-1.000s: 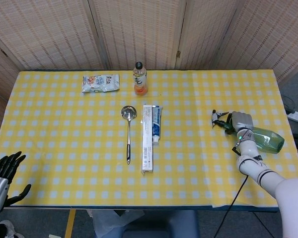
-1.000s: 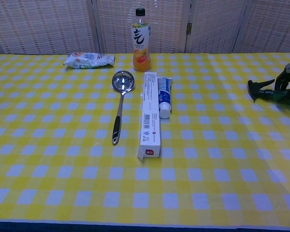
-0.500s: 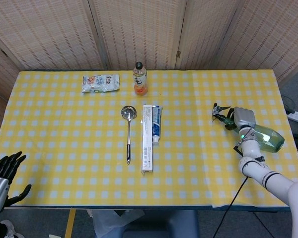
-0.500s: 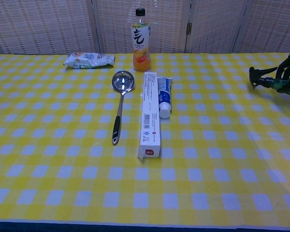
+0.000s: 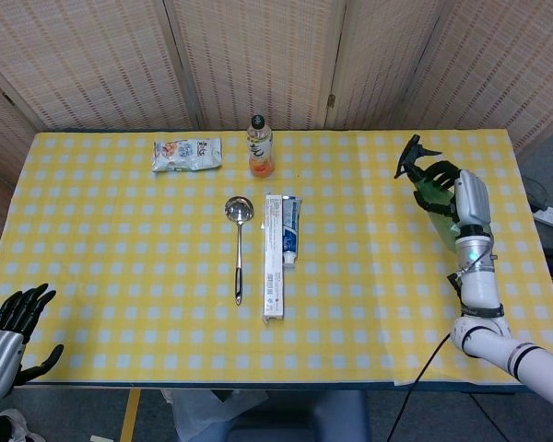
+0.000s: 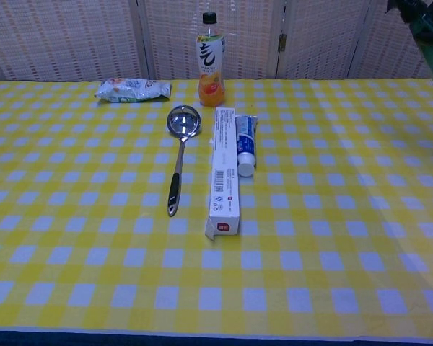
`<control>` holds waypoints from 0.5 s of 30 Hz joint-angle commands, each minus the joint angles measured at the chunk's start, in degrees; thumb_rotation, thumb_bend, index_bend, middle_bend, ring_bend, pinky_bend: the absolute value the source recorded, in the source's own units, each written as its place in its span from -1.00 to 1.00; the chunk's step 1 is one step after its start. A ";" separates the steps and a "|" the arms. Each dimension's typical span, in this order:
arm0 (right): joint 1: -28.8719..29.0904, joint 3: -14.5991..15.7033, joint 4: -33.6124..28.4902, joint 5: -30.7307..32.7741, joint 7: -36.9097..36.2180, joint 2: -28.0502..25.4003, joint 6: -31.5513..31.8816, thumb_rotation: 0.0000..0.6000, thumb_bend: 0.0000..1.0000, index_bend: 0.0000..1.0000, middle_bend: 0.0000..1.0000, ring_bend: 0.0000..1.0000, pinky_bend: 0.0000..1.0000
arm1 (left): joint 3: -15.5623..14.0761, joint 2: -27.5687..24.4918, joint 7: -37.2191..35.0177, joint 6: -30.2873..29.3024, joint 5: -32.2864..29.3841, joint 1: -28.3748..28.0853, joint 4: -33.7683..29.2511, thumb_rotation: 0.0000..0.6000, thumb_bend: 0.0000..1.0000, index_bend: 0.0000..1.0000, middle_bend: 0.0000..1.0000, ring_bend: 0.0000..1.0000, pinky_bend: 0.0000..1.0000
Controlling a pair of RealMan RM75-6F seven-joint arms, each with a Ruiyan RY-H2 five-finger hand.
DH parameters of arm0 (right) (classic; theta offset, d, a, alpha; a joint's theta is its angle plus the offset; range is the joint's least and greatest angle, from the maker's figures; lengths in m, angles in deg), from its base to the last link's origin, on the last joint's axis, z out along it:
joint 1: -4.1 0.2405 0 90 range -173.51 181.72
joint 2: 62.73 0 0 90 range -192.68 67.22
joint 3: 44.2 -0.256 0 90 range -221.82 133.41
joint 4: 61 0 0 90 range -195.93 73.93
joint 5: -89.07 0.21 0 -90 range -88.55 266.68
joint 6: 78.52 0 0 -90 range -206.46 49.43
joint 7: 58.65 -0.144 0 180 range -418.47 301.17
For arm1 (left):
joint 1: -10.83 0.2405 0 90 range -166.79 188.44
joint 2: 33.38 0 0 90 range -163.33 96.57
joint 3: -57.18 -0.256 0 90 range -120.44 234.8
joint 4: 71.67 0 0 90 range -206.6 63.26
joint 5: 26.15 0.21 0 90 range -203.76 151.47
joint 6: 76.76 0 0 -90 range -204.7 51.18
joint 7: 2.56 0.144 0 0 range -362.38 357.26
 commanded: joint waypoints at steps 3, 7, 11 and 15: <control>-6.79 -2.46 3.30 -12.47 -18.87 8.02 16.34 1.00 -0.33 0.45 -0.03 0.13 0.26 | -0.03 -0.01 0.13 0.02 -0.03 0.02 -0.09 1.00 -0.22 -1.00 -0.89 -0.86 -1.00; -7.76 -3.45 11.81 -12.91 -27.87 15.02 19.61 1.00 -0.33 0.45 -0.07 0.12 0.24 | -0.21 -0.02 0.23 -0.09 0.37 0.03 -0.22 1.00 -0.22 -1.00 -0.89 -0.86 -1.00; -7.20 -5.51 20.56 -13.34 -37.84 21.35 22.02 1.00 -0.33 0.42 -0.10 0.11 0.24 | -0.23 -0.13 0.11 -0.32 0.40 0.14 -0.28 1.00 -0.22 -1.00 -0.89 -0.86 -1.00; -5.87 -6.63 27.38 -13.38 -43.54 25.89 21.81 1.00 -0.33 0.41 -0.11 0.10 0.23 | -0.12 -0.25 -0.45 -0.44 0.12 0.20 -0.16 1.00 -0.22 -1.00 -0.89 -0.86 -1.00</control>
